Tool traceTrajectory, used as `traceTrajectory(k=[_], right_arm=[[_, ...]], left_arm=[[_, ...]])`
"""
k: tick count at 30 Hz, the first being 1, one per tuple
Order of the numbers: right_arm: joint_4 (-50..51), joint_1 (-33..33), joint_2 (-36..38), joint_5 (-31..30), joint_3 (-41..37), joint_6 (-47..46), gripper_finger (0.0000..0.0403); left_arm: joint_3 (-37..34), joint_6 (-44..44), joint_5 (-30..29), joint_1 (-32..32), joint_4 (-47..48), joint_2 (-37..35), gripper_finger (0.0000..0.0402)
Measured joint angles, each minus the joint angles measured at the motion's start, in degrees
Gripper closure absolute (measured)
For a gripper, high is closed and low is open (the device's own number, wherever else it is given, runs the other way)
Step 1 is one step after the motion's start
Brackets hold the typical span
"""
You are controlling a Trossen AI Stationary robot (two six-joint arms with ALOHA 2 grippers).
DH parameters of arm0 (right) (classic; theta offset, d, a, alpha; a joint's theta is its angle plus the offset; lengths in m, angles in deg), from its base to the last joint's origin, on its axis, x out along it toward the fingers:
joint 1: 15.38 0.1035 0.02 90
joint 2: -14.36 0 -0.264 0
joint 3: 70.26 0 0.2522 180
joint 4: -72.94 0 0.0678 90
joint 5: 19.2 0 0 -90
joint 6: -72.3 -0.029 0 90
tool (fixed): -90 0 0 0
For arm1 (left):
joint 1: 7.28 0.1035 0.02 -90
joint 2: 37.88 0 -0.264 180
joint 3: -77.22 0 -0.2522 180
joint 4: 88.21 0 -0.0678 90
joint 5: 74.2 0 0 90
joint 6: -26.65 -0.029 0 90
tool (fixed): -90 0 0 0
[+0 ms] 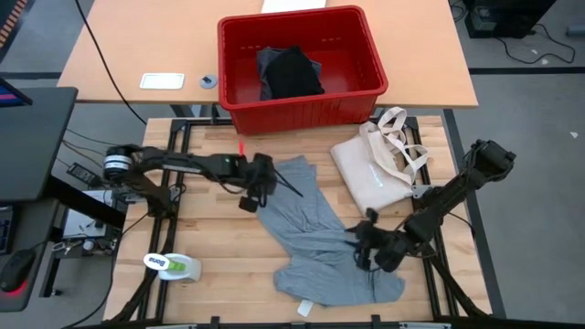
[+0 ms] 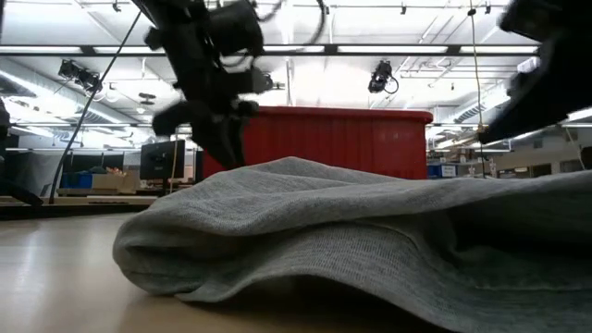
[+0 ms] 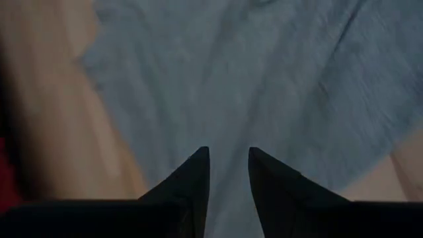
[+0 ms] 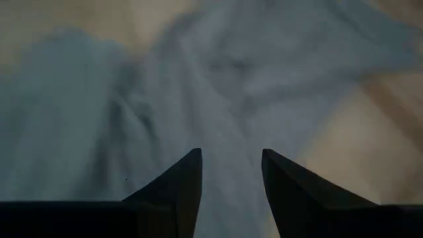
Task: Fold Laundry from Bin
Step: Fold the gray shirt
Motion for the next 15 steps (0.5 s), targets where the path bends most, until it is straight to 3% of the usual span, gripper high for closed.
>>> traceTrajectory(k=[3,6,9,11,15], right_arm=[[-16.0,-2.9,-5.3,7.5,0.0,9.4,0.0238],[-29.5,-4.1,-11.1,14.7,0.0,14.8,0.0238],[-42.1,-4.2,-16.2,17.3,0.1,18.3,0.0238],[-46.6,-4.0,-19.4,17.6,1.6,20.3,0.0238],[-46.0,-4.1,-26.0,17.7,7.6,23.9,0.0238]], left_arm=[[0.0,-0.8,-2.2,0.2,-1.5,6.0,0.0290],[0.0,-2.4,-11.8,1.7,-1.3,11.7,0.0290],[0.1,-4.0,-18.4,3.3,-1.5,14.8,0.0290],[0.2,-5.2,-19.0,4.3,-2.0,15.6,0.0290],[0.1,-8.9,-18.8,6.6,-6.1,15.7,0.0290]])
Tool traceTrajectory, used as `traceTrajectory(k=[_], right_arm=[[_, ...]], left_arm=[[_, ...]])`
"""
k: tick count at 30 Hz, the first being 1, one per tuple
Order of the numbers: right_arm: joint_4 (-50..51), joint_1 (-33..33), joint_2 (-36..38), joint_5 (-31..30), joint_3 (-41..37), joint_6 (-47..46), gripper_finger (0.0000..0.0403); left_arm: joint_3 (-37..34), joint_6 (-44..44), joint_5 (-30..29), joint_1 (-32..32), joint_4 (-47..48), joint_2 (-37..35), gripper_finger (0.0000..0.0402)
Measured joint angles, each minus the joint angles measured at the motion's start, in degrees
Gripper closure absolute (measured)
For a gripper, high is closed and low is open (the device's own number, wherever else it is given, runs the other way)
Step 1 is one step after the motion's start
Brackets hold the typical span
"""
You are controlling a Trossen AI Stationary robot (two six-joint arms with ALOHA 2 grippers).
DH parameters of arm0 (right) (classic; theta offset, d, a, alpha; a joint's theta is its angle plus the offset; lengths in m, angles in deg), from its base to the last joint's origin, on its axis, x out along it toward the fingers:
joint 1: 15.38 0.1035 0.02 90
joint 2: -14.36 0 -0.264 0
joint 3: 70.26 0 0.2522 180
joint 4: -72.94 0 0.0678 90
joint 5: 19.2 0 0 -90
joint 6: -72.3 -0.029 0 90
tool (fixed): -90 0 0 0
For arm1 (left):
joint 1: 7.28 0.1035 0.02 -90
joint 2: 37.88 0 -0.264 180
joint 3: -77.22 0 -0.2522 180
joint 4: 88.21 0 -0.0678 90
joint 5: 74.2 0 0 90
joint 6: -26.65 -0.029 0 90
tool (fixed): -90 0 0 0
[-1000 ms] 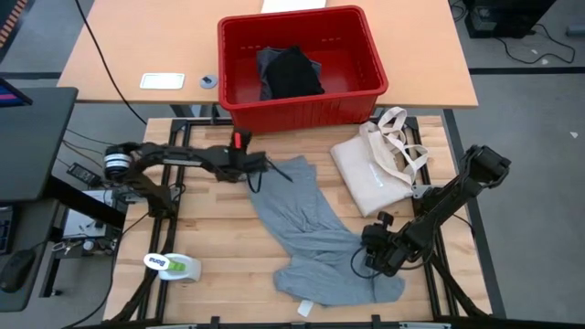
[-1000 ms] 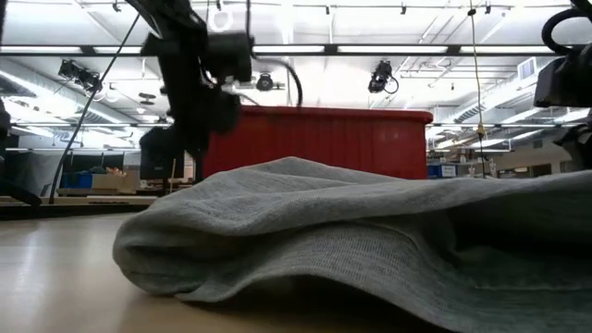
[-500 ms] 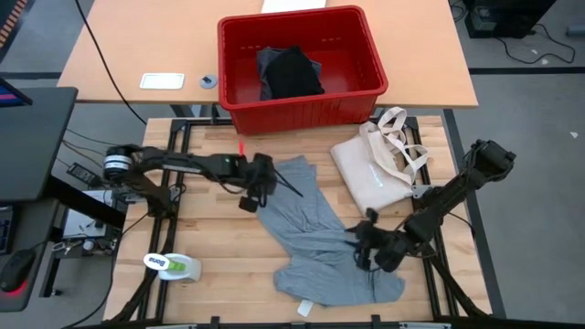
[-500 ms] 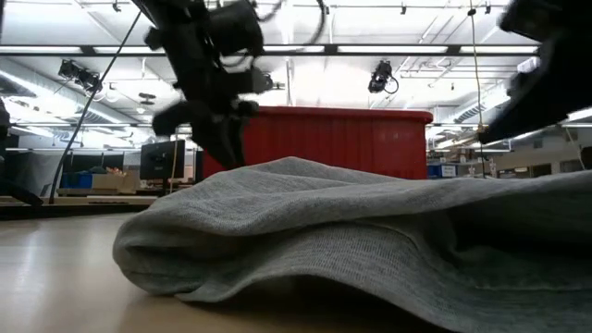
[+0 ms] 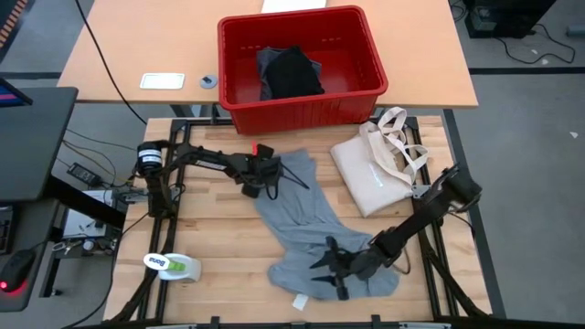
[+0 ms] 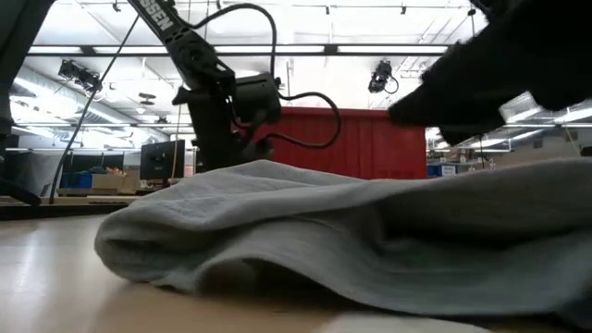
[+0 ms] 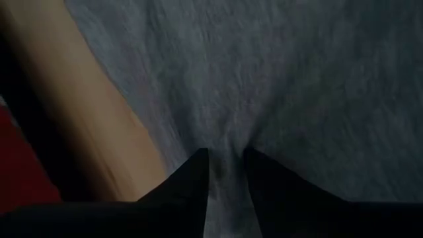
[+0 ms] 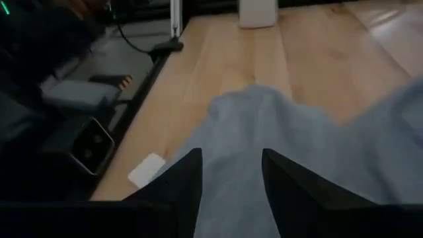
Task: Fold Laundry from Bin
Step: Fold the gray shirt
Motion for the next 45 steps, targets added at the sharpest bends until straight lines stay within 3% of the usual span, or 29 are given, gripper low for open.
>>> traceTrajectory(k=[8,17,24,28,33,36,38,42,45], right_arm=[[4.1,-3.1,-9.7,-1.7,8.8,0.2,0.0238],[14.0,-1.3,-15.6,3.5,16.5,-1.6,0.0239],[16.0,2.0,-14.3,23.9,17.9,-13.3,0.0255],[20.6,4.6,-10.9,28.5,17.8,-17.4,0.0272],[27.6,6.7,-3.8,26.2,17.8,-17.6,0.0291],[26.3,7.2,0.0,23.5,17.8,-13.6,0.0293],[25.2,7.8,1.7,19.0,17.8,-10.0,0.0293],[25.1,8.2,1.9,3.8,17.8,-6.9,0.0294],[20.1,7.3,-1.6,2.0,17.8,-4.6,0.0294]], left_arm=[[-0.2,-3.2,2.4,3.6,-5.3,-0.4,0.0290],[-0.2,-2.9,2.4,5.2,-5.9,-0.4,0.0290],[-0.2,-4.1,3.7,5.1,-6.8,-0.4,0.0290],[-0.2,-4.2,3.9,5.1,-6.8,-0.5,0.0290],[-0.2,-5.6,3.9,5.1,-7.3,-0.5,0.0290],[-0.2,-6.1,3.9,5.1,-7.8,-0.5,0.0290],[-0.2,-6.2,3.9,5.1,-7.9,-0.5,0.0290],[-0.2,-6.1,3.8,5.1,-7.9,-0.5,0.0290],[-0.2,-5.7,3.6,5.3,-8.0,-0.5,0.0290]])
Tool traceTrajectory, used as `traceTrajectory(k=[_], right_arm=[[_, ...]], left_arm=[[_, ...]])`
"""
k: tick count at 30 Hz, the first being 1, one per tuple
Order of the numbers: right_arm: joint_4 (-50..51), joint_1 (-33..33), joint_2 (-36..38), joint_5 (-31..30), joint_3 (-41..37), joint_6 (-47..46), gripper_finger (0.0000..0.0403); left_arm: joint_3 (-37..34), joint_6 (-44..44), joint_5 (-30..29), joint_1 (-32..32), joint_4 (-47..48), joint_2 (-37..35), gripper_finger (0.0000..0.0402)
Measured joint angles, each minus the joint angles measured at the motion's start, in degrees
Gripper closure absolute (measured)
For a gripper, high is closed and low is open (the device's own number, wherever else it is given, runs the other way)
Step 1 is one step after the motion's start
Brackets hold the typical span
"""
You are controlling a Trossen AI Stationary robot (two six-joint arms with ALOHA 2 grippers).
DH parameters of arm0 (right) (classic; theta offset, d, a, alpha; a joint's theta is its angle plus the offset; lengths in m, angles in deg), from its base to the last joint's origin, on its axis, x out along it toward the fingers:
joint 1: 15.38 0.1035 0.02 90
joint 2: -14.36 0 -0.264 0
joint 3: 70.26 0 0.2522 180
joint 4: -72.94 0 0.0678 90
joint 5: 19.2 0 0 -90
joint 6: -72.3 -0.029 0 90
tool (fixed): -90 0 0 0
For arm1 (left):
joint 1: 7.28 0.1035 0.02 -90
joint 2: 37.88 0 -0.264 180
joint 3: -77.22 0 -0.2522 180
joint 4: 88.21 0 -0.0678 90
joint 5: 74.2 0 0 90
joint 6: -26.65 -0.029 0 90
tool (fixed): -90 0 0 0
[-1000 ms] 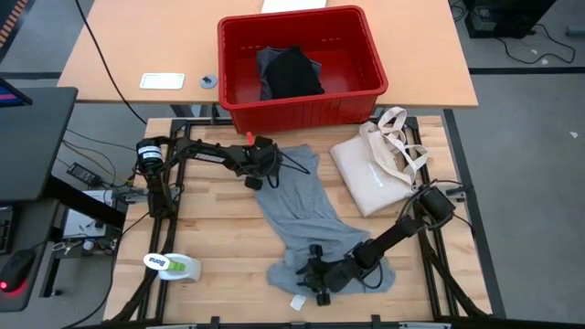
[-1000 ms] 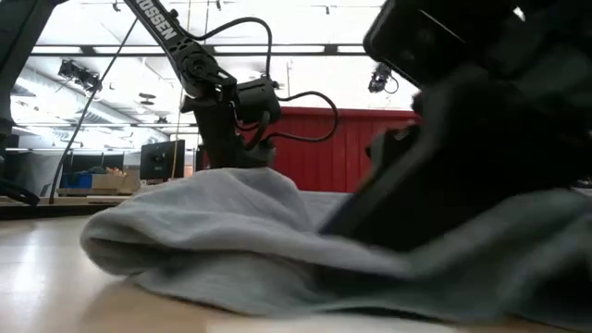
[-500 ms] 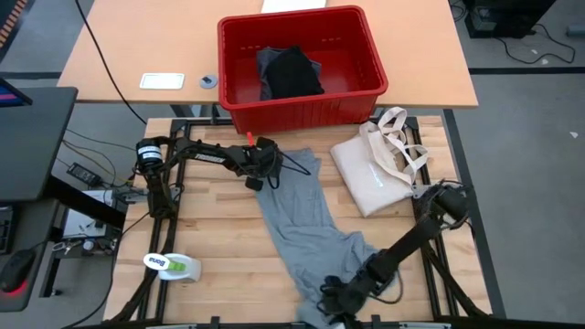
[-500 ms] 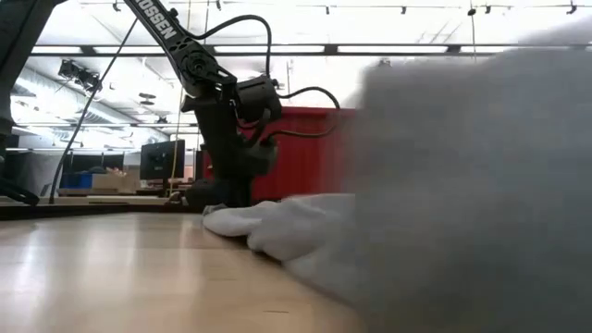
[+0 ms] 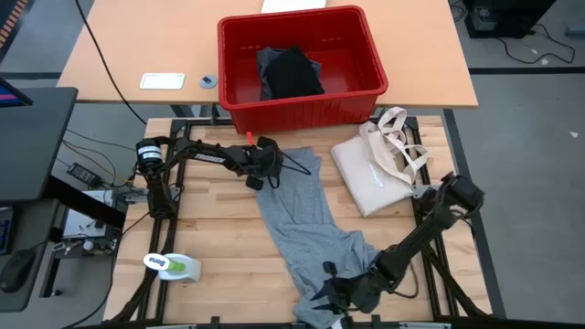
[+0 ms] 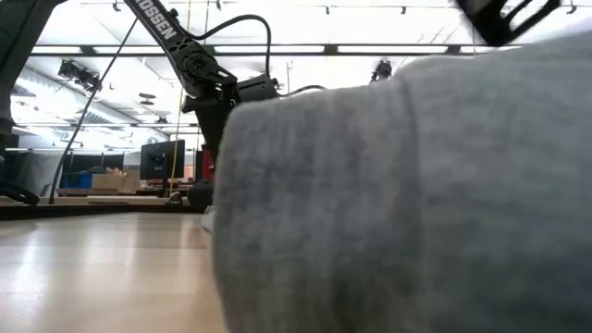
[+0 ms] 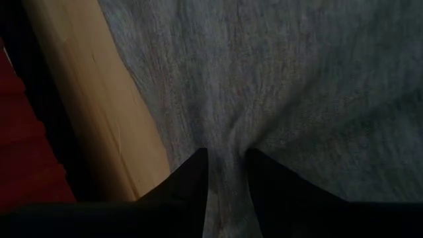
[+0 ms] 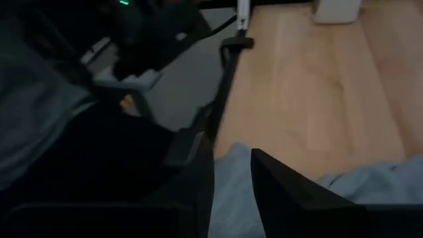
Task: Fold Laundry from Bin
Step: Fold the gray shirt
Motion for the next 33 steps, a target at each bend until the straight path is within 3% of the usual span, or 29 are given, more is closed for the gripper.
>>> traceTrajectory(k=[4,15,20,24,26,33], right_arm=[[-7.8,-0.8,-6.9,3.0,0.0,0.1,0.0295],[-5.5,1.7,-15.0,10.1,3.3,-16.7,0.0311],[-6.1,3.0,-14.3,18.7,3.4,-24.0,0.0319],[-9.0,3.7,-14.1,29.3,3.4,-26.2,0.0320],[-8.9,3.8,-13.1,29.0,3.4,-24.7,0.0320],[-3.4,2.8,-7.1,19.3,3.4,-15.7,0.0321]], left_arm=[[0.0,0.5,0.0,1.4,0.1,0.0,0.0290],[0.0,-0.8,-0.1,6.3,-3.1,0.0,0.0290],[0.0,-2.9,0.5,7.9,-6.6,0.0,0.0290],[0.0,-3.0,1.9,8.5,-7.6,0.0,0.0290],[0.0,-3.0,2.0,8.4,-7.6,0.0,0.0290],[0.0,-5.3,0.6,6.9,-6.3,-1.0,0.0290]])
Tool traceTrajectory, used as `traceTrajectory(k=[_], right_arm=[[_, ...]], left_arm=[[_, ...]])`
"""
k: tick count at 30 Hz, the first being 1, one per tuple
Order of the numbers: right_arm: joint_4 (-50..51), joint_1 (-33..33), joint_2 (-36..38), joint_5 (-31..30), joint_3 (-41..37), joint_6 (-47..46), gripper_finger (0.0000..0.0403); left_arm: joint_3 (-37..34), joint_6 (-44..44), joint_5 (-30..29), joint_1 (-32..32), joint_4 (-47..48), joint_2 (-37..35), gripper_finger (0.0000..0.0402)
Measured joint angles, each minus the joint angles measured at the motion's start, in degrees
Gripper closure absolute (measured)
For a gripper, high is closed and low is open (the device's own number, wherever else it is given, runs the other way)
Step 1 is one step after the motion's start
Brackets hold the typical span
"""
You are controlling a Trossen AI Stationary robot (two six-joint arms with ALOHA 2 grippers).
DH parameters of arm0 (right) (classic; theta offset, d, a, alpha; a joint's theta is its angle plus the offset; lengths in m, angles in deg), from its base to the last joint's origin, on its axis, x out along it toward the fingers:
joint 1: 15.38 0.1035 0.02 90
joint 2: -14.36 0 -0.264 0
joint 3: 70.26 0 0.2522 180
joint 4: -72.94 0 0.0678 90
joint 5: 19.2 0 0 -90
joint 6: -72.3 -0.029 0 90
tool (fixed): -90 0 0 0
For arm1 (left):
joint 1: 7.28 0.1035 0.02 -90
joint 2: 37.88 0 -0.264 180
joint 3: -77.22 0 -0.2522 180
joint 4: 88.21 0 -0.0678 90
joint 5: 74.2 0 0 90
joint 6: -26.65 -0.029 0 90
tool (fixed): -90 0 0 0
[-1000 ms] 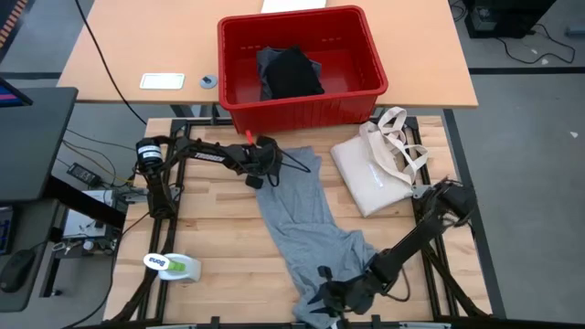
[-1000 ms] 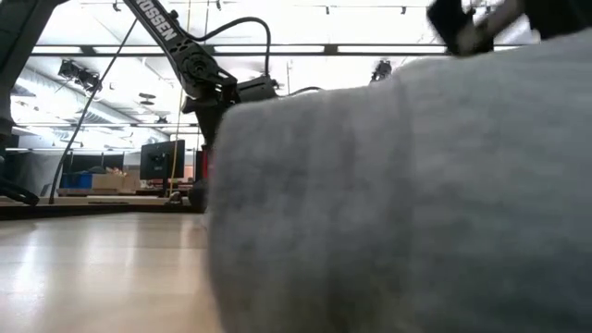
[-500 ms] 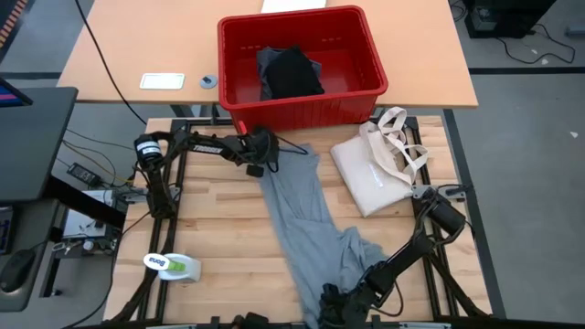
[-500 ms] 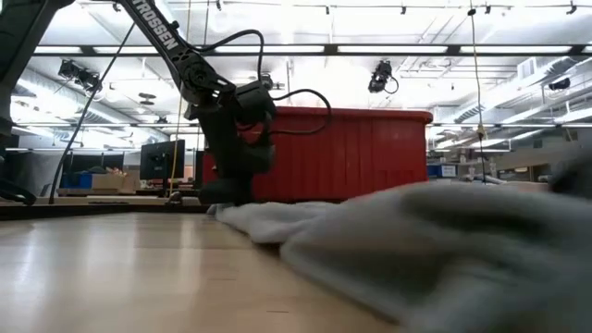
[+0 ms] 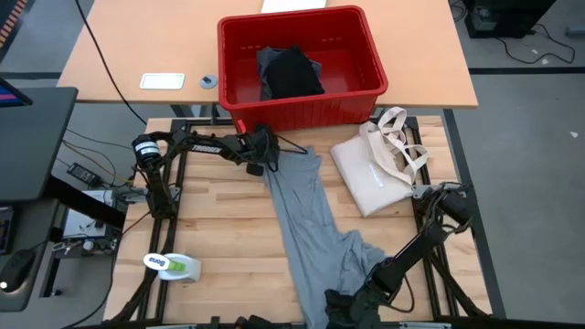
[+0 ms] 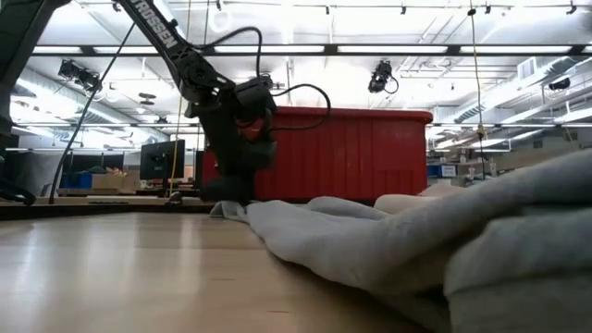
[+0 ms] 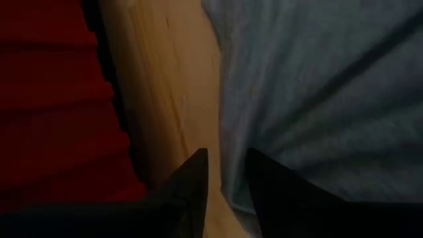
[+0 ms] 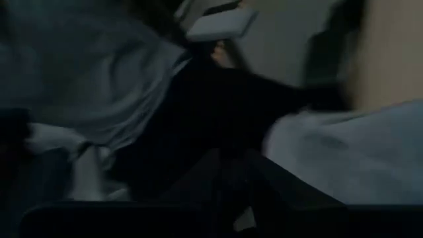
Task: Fold Laundry from Bin
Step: Fold the gray shirt
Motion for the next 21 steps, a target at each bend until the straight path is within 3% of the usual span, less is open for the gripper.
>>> traceTrajectory(k=[6,12,14,18,21], right_arm=[[14.0,0.2,6.3,-11.4,0.0,1.4,0.0321],[34.1,0.6,10.3,-24.1,0.0,-8.1,0.0321],[41.5,0.9,10.7,-25.8,-0.4,-13.6,0.0321],[51.6,1.3,10.8,-28.3,-3.0,-22.5,0.0321],[51.1,1.2,11.1,-29.4,-6.8,-25.6,0.0321]], left_arm=[[0.0,-0.2,-0.6,-2.9,3.0,-7.4,0.0290],[0.0,5.0,-0.6,-4.0,6.4,-14.1,0.0290],[0.0,7.8,2.3,-4.7,7.1,-15.1,0.0290],[0.1,15.2,14.6,-7.4,5.7,-14.3,0.0290],[0.0,19.0,15.3,-10.0,3.4,-11.6,0.0292]])
